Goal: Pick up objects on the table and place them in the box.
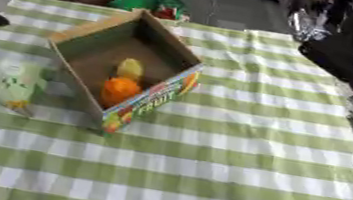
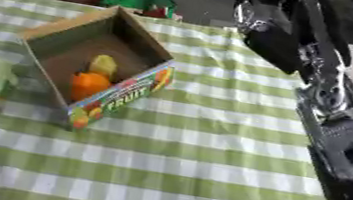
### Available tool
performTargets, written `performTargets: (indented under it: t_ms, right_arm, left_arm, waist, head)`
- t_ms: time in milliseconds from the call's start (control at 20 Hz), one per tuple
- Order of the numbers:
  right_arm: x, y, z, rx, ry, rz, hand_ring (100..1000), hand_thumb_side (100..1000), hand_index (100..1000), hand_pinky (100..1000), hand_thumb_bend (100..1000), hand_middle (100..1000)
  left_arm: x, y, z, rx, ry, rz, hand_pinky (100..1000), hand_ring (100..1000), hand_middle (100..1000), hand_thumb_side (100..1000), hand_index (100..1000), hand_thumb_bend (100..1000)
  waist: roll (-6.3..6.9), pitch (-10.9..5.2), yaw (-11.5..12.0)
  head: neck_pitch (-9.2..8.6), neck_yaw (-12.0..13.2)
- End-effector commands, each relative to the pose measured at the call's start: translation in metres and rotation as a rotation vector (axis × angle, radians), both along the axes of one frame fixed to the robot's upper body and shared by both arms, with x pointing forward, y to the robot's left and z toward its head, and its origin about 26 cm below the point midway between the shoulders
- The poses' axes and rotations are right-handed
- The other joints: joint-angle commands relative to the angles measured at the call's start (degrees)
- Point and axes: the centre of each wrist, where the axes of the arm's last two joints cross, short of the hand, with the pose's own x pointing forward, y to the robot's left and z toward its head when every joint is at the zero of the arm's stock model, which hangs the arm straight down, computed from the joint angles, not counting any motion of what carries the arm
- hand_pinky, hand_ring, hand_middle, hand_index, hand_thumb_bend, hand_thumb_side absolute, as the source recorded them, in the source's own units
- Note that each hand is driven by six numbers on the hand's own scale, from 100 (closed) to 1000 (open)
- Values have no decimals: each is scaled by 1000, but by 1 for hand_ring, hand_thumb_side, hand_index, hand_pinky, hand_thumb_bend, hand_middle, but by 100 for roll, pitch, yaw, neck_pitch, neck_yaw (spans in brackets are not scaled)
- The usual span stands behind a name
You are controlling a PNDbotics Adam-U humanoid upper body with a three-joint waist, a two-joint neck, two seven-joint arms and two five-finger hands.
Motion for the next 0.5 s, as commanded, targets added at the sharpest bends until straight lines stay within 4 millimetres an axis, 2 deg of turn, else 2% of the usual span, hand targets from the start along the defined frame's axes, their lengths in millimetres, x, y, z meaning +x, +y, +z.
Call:
performTargets:
  t_ms: [50, 200, 500]
  right_arm:
    - [-3, 1, 8, -6, -28, 7, 861, 347, 879, 792, 100, 739]
    - [-3, 2, 9, -5, -27, 9, 860, 347, 879, 792, 100, 738]
    - [-3, 2, 8, -1, -22, 6, 860, 344, 880, 793, 100, 737]
  left_arm:
    - [2, 1, 10, 148, 73, -125, 772, 868, 876, 1000, 1000, 790]
    - [4, -2, 7, 161, 83, -118, 789, 880, 898, 1000, 1000, 837]
    - [8, -6, -6, 197, 101, -113, 798, 885, 916, 1000, 1000, 826]
  waist:
    - [23, -66, -10]
    - [23, -53, -24]
    - [30, -40, -35]
  head:
    - [-69, 25]
    - [-84, 33]
    - [-125, 41]
